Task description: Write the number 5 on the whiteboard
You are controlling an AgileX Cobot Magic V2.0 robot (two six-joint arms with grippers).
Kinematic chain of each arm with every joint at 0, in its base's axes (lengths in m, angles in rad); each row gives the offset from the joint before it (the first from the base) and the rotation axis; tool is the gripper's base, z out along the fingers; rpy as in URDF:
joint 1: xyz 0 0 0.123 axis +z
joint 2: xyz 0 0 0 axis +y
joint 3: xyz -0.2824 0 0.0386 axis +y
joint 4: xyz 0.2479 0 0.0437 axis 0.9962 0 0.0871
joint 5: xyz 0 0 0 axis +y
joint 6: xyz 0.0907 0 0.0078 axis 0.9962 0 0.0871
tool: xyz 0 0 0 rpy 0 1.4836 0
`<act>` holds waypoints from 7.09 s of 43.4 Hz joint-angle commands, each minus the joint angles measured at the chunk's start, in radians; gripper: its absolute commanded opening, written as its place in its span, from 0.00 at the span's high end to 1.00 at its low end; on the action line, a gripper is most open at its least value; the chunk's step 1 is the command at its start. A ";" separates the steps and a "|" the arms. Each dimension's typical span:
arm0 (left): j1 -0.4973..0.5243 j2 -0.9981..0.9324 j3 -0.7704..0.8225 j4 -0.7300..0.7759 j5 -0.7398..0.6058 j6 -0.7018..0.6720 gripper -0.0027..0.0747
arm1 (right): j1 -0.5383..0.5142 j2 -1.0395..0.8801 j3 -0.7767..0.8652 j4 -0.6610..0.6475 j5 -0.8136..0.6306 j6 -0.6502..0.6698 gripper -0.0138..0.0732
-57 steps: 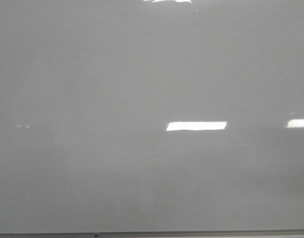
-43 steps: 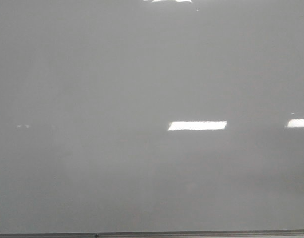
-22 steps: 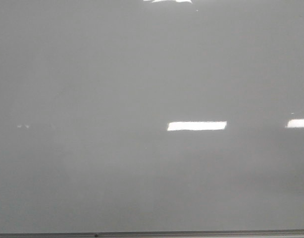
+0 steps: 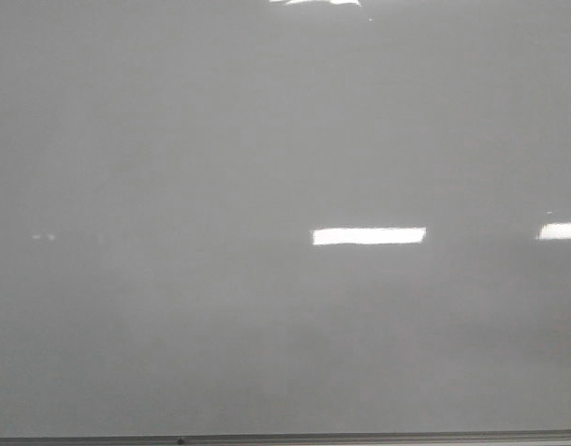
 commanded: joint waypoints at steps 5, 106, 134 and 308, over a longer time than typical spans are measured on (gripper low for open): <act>-0.007 -0.015 0.005 0.003 -0.111 -0.006 0.99 | -0.003 -0.020 -0.014 0.002 -0.119 0.002 0.92; 0.081 1.039 -0.586 0.068 -0.096 -0.020 0.26 | -0.002 0.267 -0.451 0.013 -0.001 0.003 0.16; 0.095 1.391 -0.654 0.068 -0.412 -0.020 0.26 | -0.002 0.267 -0.451 0.013 0.000 0.003 0.16; -1.045 1.336 -1.155 0.097 0.723 0.554 0.57 | 0.695 1.124 -0.848 0.639 0.307 -0.855 0.92</act>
